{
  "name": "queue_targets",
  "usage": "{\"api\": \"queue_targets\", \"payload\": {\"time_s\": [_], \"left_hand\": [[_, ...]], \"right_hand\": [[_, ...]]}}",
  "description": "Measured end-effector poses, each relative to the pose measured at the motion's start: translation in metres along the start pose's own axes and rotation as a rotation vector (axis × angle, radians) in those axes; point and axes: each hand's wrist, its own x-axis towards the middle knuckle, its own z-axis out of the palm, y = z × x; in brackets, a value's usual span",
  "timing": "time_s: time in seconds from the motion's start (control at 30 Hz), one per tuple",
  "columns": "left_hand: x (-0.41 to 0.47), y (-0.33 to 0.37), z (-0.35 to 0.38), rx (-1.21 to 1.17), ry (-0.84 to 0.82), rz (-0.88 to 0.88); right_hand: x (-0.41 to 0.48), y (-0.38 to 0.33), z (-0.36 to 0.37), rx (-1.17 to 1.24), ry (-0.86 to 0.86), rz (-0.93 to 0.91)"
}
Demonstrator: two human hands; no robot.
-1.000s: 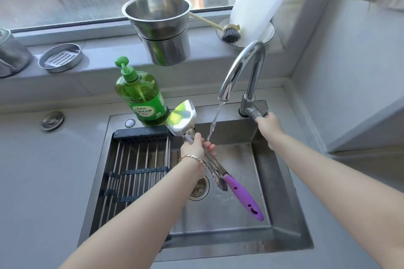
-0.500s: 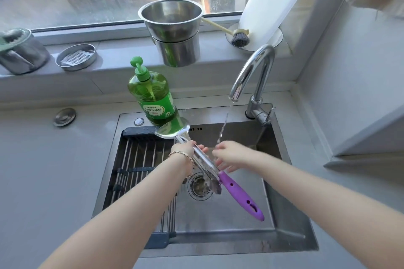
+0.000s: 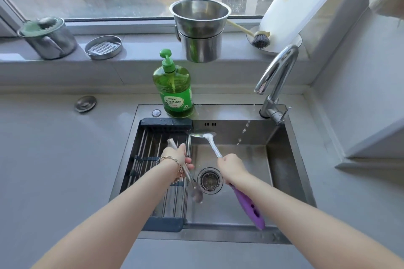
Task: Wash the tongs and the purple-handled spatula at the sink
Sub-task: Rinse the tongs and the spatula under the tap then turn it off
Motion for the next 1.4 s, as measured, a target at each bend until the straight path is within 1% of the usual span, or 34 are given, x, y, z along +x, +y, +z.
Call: {"api": "queue_targets", "payload": {"time_s": [0.07, 0.1, 0.17, 0.2, 0.27, 0.33, 0.43, 0.5, 0.6, 0.67, 0.7, 0.77, 0.8, 0.9, 0.97, 1.03, 1.1, 1.17, 1.23, 1.27, 1.33, 1.4], "left_hand": [[0.008, -0.008, -0.016, 0.126, 0.019, 0.026], [0.010, -0.011, -0.023, 0.190, 0.015, 0.035], [0.013, -0.017, -0.036, 0.283, -0.010, 0.039], [0.015, -0.019, -0.040, 0.289, -0.019, 0.036], [0.020, -0.022, -0.048, 0.321, -0.017, 0.038], [0.021, -0.021, -0.054, 0.325, -0.038, 0.037], [0.026, -0.020, -0.063, 0.313, -0.054, 0.034], [0.036, -0.021, -0.071, 0.337, -0.044, 0.065], [0.045, -0.020, -0.083, 0.397, 0.002, 0.178], [0.049, -0.017, -0.092, 0.455, 0.043, 0.276], [0.051, -0.016, -0.097, 0.471, 0.055, 0.325], [0.054, -0.013, -0.107, 0.462, 0.061, 0.391], [0.054, -0.012, -0.112, 0.446, 0.047, 0.414], [0.054, -0.009, -0.121, 0.425, -0.052, 0.489], [0.056, -0.009, -0.126, 0.478, -0.122, 0.536], [0.060, -0.009, -0.131, 0.552, -0.182, 0.570], [0.066, -0.010, -0.136, 0.609, -0.249, 0.565], [0.070, -0.014, -0.139, 0.630, -0.321, 0.557], [0.070, -0.017, -0.140, 0.625, -0.352, 0.538], [0.070, -0.018, -0.140, 0.627, -0.346, 0.529], [0.072, -0.020, -0.138, 0.693, -0.283, 0.537], [0.075, -0.021, -0.135, 0.777, -0.213, 0.563]], "right_hand": [[-0.003, -0.001, 0.007, 0.284, -0.035, 0.085], [-0.006, 0.000, 0.009, 0.380, -0.059, 0.136], [-0.007, 0.004, 0.016, 0.436, -0.094, 0.196], [-0.006, 0.007, 0.020, 0.404, -0.082, 0.190], [-0.006, 0.012, 0.029, 0.344, -0.005, 0.140], [-0.006, 0.010, 0.034, 0.361, 0.053, 0.124], [-0.007, 0.001, 0.039, 0.291, 0.067, 0.125], [-0.012, -0.008, 0.046, 0.227, 0.102, 0.096], [-0.024, -0.022, 0.062, 0.139, 0.148, -0.047], [-0.032, -0.034, 0.076, 0.125, 0.091, -0.129], [-0.032, -0.040, 0.085, 0.134, 0.057, -0.135], [-0.025, -0.049, 0.106, 0.151, 0.026, -0.093], [-0.021, -0.054, 0.118, 0.145, 0.039, -0.066], [-0.004, -0.066, 0.149, 0.101, 0.086, 0.009], [0.006, -0.071, 0.160, 0.105, 0.077, 0.038], [0.015, -0.071, 0.165, 0.106, 0.052, 0.035], [0.023, -0.066, 0.167, 0.104, 0.014, 0.043], [0.026, -0.059, 0.167, 0.055, -0.044, 0.061], [0.024, -0.053, 0.166, -0.015, -0.106, 0.036], [0.022, -0.051, 0.165, -0.041, -0.146, 0.017], [0.018, -0.050, 0.160, -0.089, -0.218, -0.015], [0.016, -0.048, 0.150, -0.099, -0.209, -0.060]]}}
